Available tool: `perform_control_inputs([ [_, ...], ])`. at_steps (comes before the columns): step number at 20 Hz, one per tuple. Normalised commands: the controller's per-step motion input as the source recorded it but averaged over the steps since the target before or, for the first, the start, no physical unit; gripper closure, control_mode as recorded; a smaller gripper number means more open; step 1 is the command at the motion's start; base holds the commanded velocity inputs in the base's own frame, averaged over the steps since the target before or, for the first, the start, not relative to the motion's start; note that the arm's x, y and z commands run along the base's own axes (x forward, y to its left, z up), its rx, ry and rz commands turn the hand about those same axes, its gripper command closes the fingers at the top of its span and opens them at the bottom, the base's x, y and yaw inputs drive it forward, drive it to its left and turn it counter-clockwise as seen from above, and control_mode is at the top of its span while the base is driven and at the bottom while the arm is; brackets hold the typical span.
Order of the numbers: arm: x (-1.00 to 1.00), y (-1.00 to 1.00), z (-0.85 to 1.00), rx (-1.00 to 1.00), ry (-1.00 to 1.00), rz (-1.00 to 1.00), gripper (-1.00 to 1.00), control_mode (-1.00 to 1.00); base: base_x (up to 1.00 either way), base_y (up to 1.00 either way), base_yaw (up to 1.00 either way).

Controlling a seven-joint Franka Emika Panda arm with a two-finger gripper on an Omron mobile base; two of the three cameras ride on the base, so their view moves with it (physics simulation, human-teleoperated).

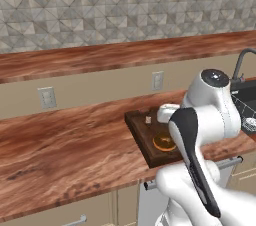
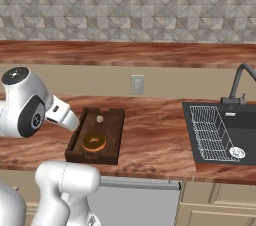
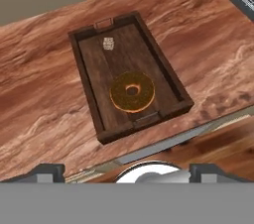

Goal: Move the dessert items from the plate to the tray.

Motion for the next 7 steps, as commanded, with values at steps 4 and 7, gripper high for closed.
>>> perform_control_inputs([
  [4,0.0,-0.35,0.0,0.0,0.0,0.06,-1.0,-1.0,0.0,0.0,0.0],
  [7,0.0,-0.22,0.0,0.0,0.0,0.01,-1.0,-1.0,0.0,0.0,0.0],
])
